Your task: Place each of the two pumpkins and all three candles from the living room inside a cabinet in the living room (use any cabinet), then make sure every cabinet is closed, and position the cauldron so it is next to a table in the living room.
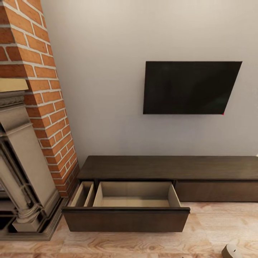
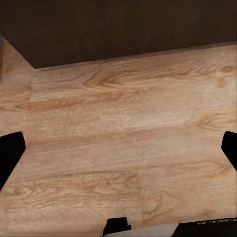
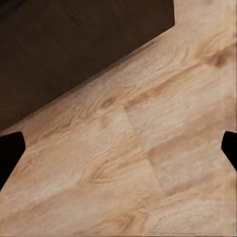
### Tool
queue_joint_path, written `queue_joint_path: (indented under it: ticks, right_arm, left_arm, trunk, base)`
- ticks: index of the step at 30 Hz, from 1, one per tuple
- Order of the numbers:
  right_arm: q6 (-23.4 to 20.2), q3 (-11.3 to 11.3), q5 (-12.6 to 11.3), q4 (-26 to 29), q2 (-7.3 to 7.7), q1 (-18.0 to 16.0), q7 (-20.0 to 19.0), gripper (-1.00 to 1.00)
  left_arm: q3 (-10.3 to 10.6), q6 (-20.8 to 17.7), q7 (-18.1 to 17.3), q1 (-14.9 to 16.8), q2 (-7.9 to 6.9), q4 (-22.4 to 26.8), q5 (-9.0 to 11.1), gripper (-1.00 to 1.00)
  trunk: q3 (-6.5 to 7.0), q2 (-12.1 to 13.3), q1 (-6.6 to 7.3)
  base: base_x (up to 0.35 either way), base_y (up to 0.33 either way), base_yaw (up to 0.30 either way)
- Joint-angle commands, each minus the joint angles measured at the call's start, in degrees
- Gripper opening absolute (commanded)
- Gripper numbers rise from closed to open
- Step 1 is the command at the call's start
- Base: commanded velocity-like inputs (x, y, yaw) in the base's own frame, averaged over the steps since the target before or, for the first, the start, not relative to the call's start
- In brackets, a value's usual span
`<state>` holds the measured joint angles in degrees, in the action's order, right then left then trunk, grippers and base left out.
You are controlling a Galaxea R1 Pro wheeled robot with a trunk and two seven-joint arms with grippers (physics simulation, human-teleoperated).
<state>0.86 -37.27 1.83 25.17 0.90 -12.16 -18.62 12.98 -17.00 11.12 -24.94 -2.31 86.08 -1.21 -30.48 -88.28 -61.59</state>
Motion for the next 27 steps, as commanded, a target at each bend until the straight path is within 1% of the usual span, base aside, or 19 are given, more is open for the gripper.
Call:
queue_joint_path:
  ticks: [1, 3, 4, 5, 6, 7, 9, 10, 13, 16, 20, 22, 25, 27]
  right_arm:
    - [0.2, 0.4, 1.0, 0.3, -0.75, -0.1, 5.0, 1.00]
    - [0.6, 1.5, 1.6, 0.4, -1.44, -0.1, 10.0, 1.00]
    - [0.9, 3.0, 2.0, 0.5, -1.91, -0.1, 14.1, 1.00]
    - [1.0, 3.9, 2.1, 0.5, -2.08, -0.1, 15.8, 1.00]
    - [1.2, 5.7, 2.2, 0.4, -2.32, -0.1, 18.3, 1.00]
    - [1.3, 7.1, 2.3, 0.4, -2.48, -0.1, 20.0, 1.00]
    - [1.5, 8.2, 2.2, 0.3, -2.61, -0.1, 21.3, 1.00]
    - [1.5, 8.7, 2.2, 0.3, -2.66, -0.1, 21.7, 1.00]
    - [1.6, 9.1, 2.1, 0.3, -2.76, -0.1, 22.2, 1.00]
    - [1.6, 9.0, 1.8, 0.3, -2.75, -0.1, 22.3, 1.00]
    - [1.6, 8.8, 1.7, 0.3, -2.75, -0.1, 22.2, 1.00]
    - [1.6, 8.7, 1.7, 0.3, -2.75, -0.1, 22.2, 1.00]
    - [1.6, 8.8, 1.7, 0.2, -2.75, -0.1, 22.1, 1.00]
    - [1.6, 8.8, 1.7, 0.2, -2.75, -0.1, 22.1, 1.00]
  left_arm:
    - [1.3, -0.3, 2.4, 0.0, -0.08, -0.2, -0.1, 1.00]
    - [2.0, -0.3, 3.9, 0.0, -0.08, -0.3, 0.0, 1.00]
    - [2.4, -0.4, 4.8, 0.1, -0.11, -0.5, 0.0, 1.00]
    - [2.6, -0.5, 5.1, 0.1, -0.10, -0.7, -0.1, 1.00]
    - [2.8, -0.6, 5.6, 0.1, -0.13, -1.1, 0.0, 1.00]
    - [2.9, -0.5, 5.8, 0.1, -0.20, -1.9, 0.1, 1.00]
    - [2.9, -0.4, 5.9, 0.1, -0.31, -3.3, 0.3, 1.00]
    - [2.8, -0.4, 5.9, 0.1, -0.39, -3.9, 0.4, 1.00]
    - [2.8, -0.2, 6.0, 0.2, -0.44, -4.8, 0.5, 1.00]
    - [2.8, -0.1, 6.1, 0.2, -0.45, -5.5, 0.4, 1.00]
    - [2.7, -0.1, 6.1, 0.2, -0.45, -5.9, 0.3, 1.00]
    - [2.8, -0.1, 6.1, 0.2, -0.38, -6.4, 0.2, 1.00]
    - [3.0, 0.0, 6.1, 0.3, -0.16, -9.2, 0.4, 1.00]
    - [3.1, 0.0, 6.1, 0.3, -0.09, -10.0, 0.5, 1.00]
  trunk:
    - [0.14, 0.4, 0.23]
    - [0.50, 1.2, 0.67]
    - [0.68, 1.6, 0.89]
    - [0.86, 2.0, 1.11]
    - [1.04, 2.4, 1.32]
    - [1.22, 2.8, 1.54]
    - [1.58, 3.6, 1.98]
    - [1.76, 4.0, 2.20]
    - [2.30, 5.2, 2.86]
    - [2.83, 6.4, 3.52]
    - [3.55, 8.0, 4.40]
    - [3.55, 8.0, 4.40]
    - [3.55, 8.0, 4.40]
    - [3.55, 8.0, 4.40]
  base:
    - [0.000, 0.000, 0.000]
    - [0.000, 0.000, 0.000]
    - [0.000, 0.000, 0.000]
    - [0.000, 0.000, 0.000]
    - [0.000, 0.000, 0.000]
    - [0.000, 0.000, 0.000]
    - [0.000, 0.000, 0.000]
    - [0.000, 0.000, 0.000]
    - [0.000, 0.000, 0.000]
    - [0.000, 0.000, -0.026]
    - [0.000, 0.000, -0.171]
    - [0.000, 0.000, -0.253]
    - [0.000, 0.000, -0.278]
    - [0.000, 0.000, -0.288]
